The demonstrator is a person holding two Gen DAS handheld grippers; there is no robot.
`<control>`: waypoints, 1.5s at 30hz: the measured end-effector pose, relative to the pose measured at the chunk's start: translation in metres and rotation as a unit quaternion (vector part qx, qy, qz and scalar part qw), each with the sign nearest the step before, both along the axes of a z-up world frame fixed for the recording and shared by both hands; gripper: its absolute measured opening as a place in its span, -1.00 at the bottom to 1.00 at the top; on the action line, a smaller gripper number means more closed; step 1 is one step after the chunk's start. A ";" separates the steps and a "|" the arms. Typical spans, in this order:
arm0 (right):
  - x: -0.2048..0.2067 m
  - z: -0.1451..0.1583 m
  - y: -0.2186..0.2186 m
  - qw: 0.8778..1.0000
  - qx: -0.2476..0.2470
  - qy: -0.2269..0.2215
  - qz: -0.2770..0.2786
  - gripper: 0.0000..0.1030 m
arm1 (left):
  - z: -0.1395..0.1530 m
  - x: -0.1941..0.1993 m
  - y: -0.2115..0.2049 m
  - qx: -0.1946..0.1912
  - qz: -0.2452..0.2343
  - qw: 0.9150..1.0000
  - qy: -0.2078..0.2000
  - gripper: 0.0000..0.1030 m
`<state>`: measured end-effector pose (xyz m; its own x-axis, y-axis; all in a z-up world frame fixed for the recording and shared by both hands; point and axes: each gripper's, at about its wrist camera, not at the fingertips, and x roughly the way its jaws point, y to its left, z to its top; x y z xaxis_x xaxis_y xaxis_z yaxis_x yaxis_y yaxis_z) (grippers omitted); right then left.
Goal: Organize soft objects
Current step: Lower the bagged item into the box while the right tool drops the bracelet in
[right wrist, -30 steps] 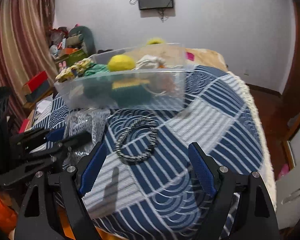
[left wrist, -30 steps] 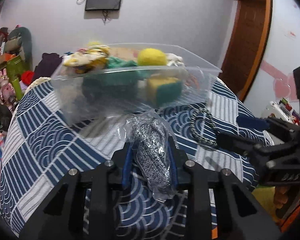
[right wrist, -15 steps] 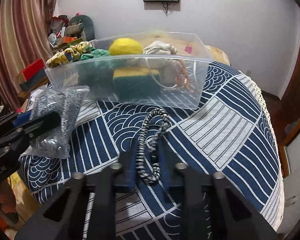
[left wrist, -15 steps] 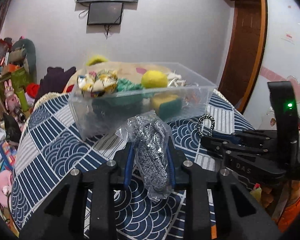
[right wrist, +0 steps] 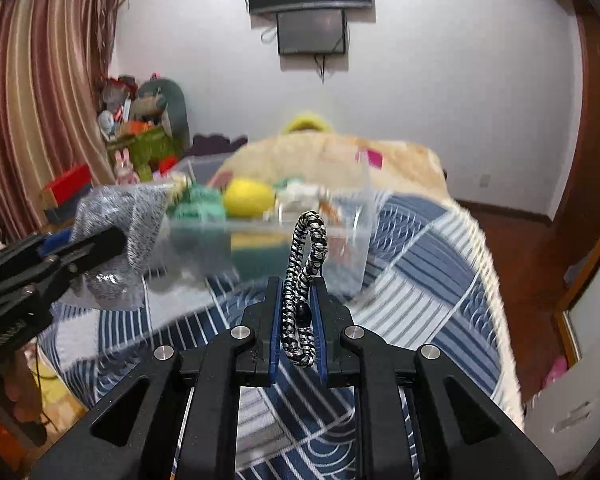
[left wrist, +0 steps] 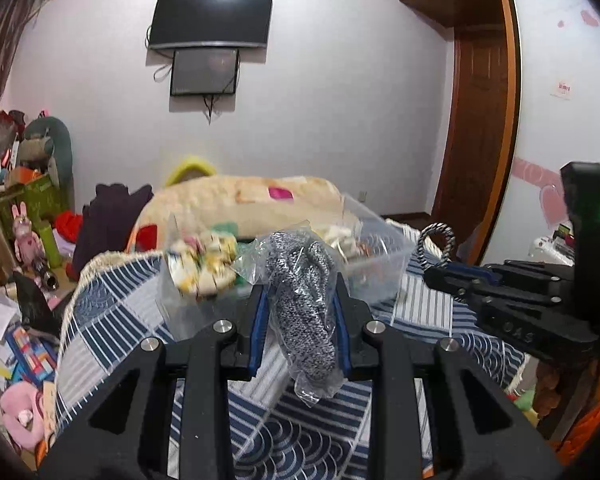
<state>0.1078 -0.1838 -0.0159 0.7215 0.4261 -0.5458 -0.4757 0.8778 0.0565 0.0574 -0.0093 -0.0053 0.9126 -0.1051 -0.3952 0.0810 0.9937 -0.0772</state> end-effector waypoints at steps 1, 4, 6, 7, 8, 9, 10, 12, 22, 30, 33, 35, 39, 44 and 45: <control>0.001 0.006 0.002 1.000 0.002 -0.007 -0.001 -0.75 | 0.003 0.002 0.000 0.003 0.000 1.000 -0.003 -0.44; 0.008 0.021 0.006 1.000 0.009 -0.027 -0.004 -0.75 | 0.012 0.009 0.001 0.017 0.007 1.000 -0.013 -0.44; 0.009 0.027 0.008 0.999 0.012 -0.035 -0.005 -0.75 | 0.015 0.012 0.001 0.020 0.007 1.000 -0.019 -0.44; 0.011 0.030 0.010 0.999 0.013 -0.040 -0.006 -0.75 | 0.017 0.014 0.001 0.020 0.005 1.000 -0.020 -0.44; 0.012 0.033 0.011 0.999 0.013 -0.044 -0.007 -0.75 | 0.019 0.017 0.002 0.020 0.004 1.000 -0.020 -0.44; 0.012 0.035 0.012 0.999 0.014 -0.048 -0.007 -0.75 | 0.020 0.020 0.002 0.020 0.004 1.000 -0.020 -0.44; 0.014 0.038 0.013 0.999 0.015 -0.052 -0.006 -0.75 | 0.021 0.023 0.002 0.021 0.003 1.000 -0.021 -0.44; 0.014 0.040 0.017 0.998 0.014 -0.057 -0.006 -0.75 | 0.023 0.028 0.002 0.027 0.008 0.999 -0.026 -0.44; 0.045 0.037 0.033 0.999 0.016 -0.042 -0.014 -0.75 | 0.013 0.070 0.013 0.015 0.030 0.999 0.005 -0.44; 0.077 0.006 0.046 1.000 -0.002 0.016 -0.016 -0.75 | -0.014 0.101 0.022 0.001 0.040 0.998 0.057 -0.44; 0.079 -0.001 0.049 1.000 -0.008 0.026 -0.014 -0.75 | -0.018 0.108 0.022 0.006 0.040 0.997 0.069 -0.43; 0.081 -0.004 0.051 0.999 -0.012 0.033 -0.013 -0.75 | -0.021 0.111 0.023 0.003 0.038 0.996 0.079 -0.40; 0.079 -0.004 0.052 0.999 -0.022 0.034 -0.009 -0.71 | -0.023 0.113 0.024 0.006 0.034 0.996 0.087 -0.01; 0.069 0.003 0.053 0.999 -0.036 0.024 -0.002 -0.25 | -0.018 0.099 0.020 0.019 0.023 0.997 0.073 0.17; 0.066 0.004 0.052 0.999 -0.038 0.020 -0.002 -0.25 | -0.016 0.097 0.019 0.021 0.022 0.997 0.071 0.19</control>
